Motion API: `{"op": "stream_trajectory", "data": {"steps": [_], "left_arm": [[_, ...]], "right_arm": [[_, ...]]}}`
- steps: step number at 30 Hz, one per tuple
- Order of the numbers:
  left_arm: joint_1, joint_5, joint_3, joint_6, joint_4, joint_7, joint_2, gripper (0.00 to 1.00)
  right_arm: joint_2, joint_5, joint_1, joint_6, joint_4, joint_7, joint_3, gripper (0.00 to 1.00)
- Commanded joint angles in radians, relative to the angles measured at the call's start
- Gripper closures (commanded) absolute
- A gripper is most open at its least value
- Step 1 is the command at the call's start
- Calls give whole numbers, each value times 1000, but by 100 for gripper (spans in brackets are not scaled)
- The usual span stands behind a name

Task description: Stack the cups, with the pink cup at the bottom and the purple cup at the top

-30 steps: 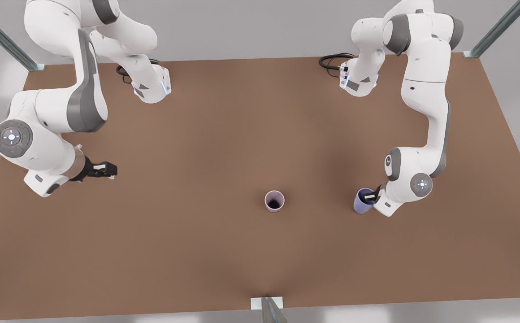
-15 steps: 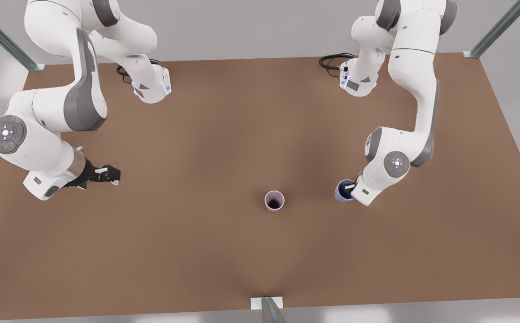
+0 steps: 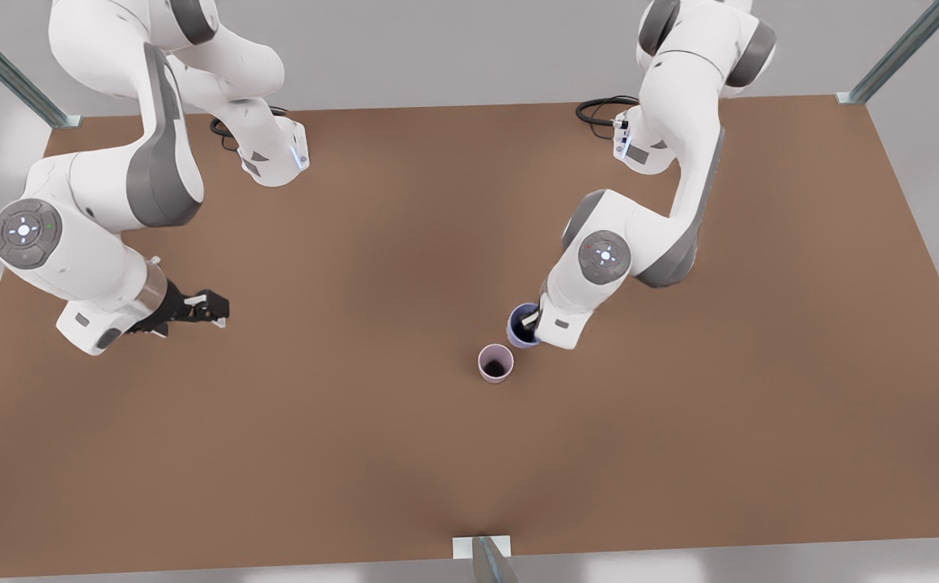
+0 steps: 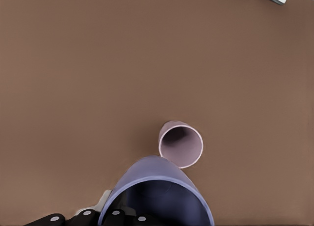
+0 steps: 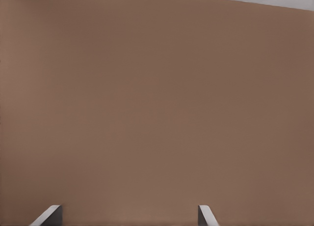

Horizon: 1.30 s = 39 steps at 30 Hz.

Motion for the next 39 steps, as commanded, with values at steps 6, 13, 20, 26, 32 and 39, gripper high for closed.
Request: {"op": "stream_trajectory", "data": {"steps": [6,13,20,26,32,39], "left_arm": [[-15,-50,0,5,156,-19,129,79],[-9,-67,0,54,156,-10,168,79],[-3,-90,0,65,147,-5,203,79],[-9,-91,0,67,143,-5,211,79],[-12,-90,1,87,141,-2,232,79],[-9,-85,1,97,127,-1,238,79]], "right_arm": [[-2,0,1,-1,-1,1,0,0],[-2,-5,1,-1,-1,1,2,0],[-2,-9,1,-1,-1,0,14,0],[-2,-9,1,0,1,0,14,0],[-2,-8,3,-1,1,0,15,0],[-2,-6,3,-1,1,1,15,0]]}}
